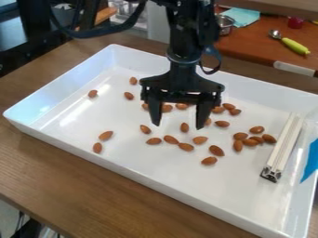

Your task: Sweep into pile

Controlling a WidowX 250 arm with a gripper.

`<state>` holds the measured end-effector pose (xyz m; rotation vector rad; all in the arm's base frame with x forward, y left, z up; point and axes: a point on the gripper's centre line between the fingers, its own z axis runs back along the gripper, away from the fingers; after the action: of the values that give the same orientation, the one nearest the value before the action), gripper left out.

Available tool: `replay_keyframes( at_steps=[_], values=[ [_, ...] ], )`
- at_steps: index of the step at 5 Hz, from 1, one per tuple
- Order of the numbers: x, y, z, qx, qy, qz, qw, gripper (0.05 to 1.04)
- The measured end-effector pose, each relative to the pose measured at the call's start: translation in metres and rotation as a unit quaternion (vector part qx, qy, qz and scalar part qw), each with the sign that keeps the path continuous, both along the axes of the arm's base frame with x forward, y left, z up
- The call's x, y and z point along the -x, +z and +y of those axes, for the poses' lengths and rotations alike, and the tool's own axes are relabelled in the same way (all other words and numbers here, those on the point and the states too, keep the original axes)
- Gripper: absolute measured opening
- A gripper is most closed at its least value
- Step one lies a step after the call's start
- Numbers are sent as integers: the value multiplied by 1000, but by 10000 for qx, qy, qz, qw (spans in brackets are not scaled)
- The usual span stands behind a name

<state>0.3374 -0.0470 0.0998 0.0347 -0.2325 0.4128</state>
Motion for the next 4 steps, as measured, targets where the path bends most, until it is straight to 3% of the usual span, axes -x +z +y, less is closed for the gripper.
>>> replay_keyframes(
  at_steps=[1,2,4],
  values=[
    [8,-16,1,-25,3,286,9996,999],
    [13,-14,-5,147,-102,420,9990,999],
    [9,-3,-15,416,-432,178,9980,999]
  ],
)
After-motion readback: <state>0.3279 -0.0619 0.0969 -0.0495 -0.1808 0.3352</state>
